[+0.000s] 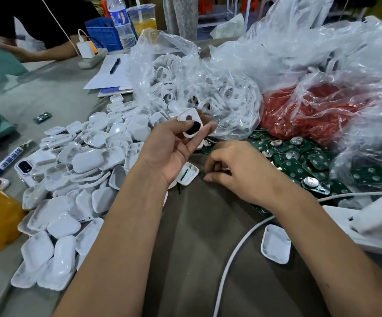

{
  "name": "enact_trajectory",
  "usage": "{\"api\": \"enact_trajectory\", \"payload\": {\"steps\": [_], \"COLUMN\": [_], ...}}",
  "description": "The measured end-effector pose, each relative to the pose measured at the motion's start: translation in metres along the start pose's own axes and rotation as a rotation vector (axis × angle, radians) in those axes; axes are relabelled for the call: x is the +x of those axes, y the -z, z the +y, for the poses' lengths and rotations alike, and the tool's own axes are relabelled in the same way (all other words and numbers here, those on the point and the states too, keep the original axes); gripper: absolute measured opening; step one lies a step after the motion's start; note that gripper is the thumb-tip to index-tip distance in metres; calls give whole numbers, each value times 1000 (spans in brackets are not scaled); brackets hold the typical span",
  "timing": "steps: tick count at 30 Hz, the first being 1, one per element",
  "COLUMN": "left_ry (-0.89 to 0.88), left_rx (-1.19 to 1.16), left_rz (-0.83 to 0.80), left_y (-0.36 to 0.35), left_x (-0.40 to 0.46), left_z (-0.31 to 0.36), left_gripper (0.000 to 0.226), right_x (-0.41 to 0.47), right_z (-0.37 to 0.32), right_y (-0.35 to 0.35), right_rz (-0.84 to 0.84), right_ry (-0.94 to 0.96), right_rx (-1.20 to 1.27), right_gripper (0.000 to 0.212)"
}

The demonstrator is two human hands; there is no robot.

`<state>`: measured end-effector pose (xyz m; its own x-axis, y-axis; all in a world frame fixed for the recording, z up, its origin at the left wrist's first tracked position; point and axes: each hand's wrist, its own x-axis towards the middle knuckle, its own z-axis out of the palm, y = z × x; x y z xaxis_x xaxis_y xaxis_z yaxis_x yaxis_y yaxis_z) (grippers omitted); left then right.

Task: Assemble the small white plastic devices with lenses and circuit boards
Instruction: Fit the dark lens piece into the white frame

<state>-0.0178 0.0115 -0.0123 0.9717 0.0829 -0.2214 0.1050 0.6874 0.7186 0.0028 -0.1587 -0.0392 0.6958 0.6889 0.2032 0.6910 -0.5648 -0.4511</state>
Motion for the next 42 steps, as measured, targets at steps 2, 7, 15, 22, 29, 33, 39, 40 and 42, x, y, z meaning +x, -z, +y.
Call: {"api": "enact_trajectory", "payload": {"steps": [2, 7, 15, 22, 29, 33, 39, 40, 42], "left_ry": [-28, -135, -333, -344, -454, -502, -522, -524, -529], "left_rx": [49, 228, 421, 504, 704, 773, 766, 760, 756], "left_rz": [3, 71, 125, 81, 32, 38, 47, 45, 38], "left_y": [-1, -3, 1, -1, -7, -6, -7, -7, -8], "left_x": [0, 3, 7, 6, 8, 8, 7, 7, 7], "left_z": [1, -7, -16, -21, -30, -32, -34, -33, -34], "left_gripper": [24, 25, 39, 35, 43, 44, 43, 43, 44], "right_x": [0, -2, -2, -3, -4, -3, -3, -3, -3], "right_z": [1, 2, 4, 3, 10, 10, 11, 11, 12], "right_y": [1, 7, 10, 14, 14, 15, 15, 16, 15], "right_rz": [33, 289, 444, 477, 585, 618, 626, 622, 618], "right_ry": [-27, -145, -333, -320, -287, -280, -293, -288, -274], "right_rx": [-22, 243, 784, 1049, 937, 903, 902, 895, 867], "right_gripper": [11, 12, 20, 3, 8, 14, 6, 7, 10]}}
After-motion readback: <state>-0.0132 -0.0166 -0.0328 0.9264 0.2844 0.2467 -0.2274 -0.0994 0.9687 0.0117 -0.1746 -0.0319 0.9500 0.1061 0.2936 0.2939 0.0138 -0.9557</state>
